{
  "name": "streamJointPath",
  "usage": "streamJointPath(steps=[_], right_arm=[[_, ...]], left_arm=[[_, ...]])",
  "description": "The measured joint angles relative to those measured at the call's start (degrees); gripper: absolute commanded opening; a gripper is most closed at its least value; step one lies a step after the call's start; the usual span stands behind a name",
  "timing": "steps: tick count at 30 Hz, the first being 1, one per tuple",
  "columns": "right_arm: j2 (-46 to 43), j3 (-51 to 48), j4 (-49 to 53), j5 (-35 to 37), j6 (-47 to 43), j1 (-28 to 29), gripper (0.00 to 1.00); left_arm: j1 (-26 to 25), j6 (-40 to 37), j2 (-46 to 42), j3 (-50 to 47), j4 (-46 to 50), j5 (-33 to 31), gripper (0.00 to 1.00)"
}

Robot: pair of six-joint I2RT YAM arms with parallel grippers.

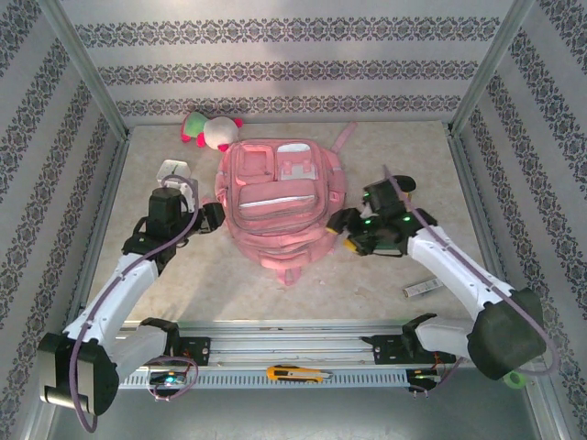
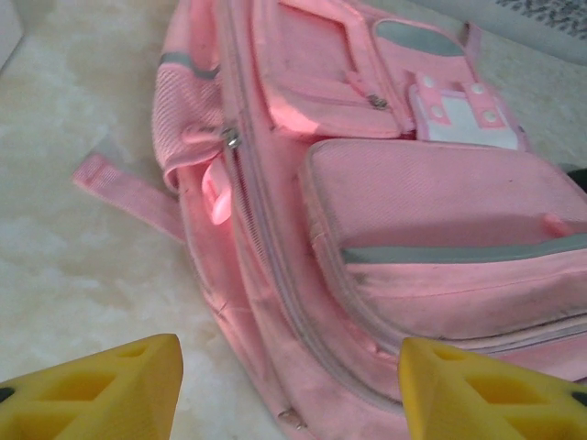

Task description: Pack books, pencil case, and school supplies into a backpack

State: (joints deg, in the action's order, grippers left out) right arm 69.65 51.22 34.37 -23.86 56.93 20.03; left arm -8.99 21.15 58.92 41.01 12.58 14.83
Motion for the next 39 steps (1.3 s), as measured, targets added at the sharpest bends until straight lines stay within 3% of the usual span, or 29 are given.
streamJointPath(steps=[5, 8, 12, 16, 27, 39], right_arm=[[-0.44, 0.50, 10.29, 1.55, -10.80, -16.04, 0.72], [0.46, 0.52, 14.47, 3.56, -15.45, -20.76, 0.77], [1.84, 0.50, 17.22, 5.03, -19.34, -22.32, 0.86], [6.62, -0.70, 13.18, 7.93, -19.76, -24.70, 0.92], [9.29, -3.56, 2.58, 15.34, -13.53, -24.74, 0.92], [18.05, -2.51, -3.48, 16.33, -12.61, -24.76, 0.91]], left_arm=[[-0.96, -2.86, 1.60, 2.32, -1.05, 1.07, 0.63], [-1.16, -3.69, 2.14, 2.73, -1.57, 1.36, 0.63], [-1.18, -4.46, 2.62, 2.73, -1.68, 1.46, 0.63], [-1.20, -4.46, 3.76, 2.73, -2.82, 1.68, 0.64], [-1.55, -4.44, 5.92, 2.73, -5.31, 1.95, 0.64], [-1.55, -4.46, 6.36, 2.73, -5.77, 2.10, 0.64]])
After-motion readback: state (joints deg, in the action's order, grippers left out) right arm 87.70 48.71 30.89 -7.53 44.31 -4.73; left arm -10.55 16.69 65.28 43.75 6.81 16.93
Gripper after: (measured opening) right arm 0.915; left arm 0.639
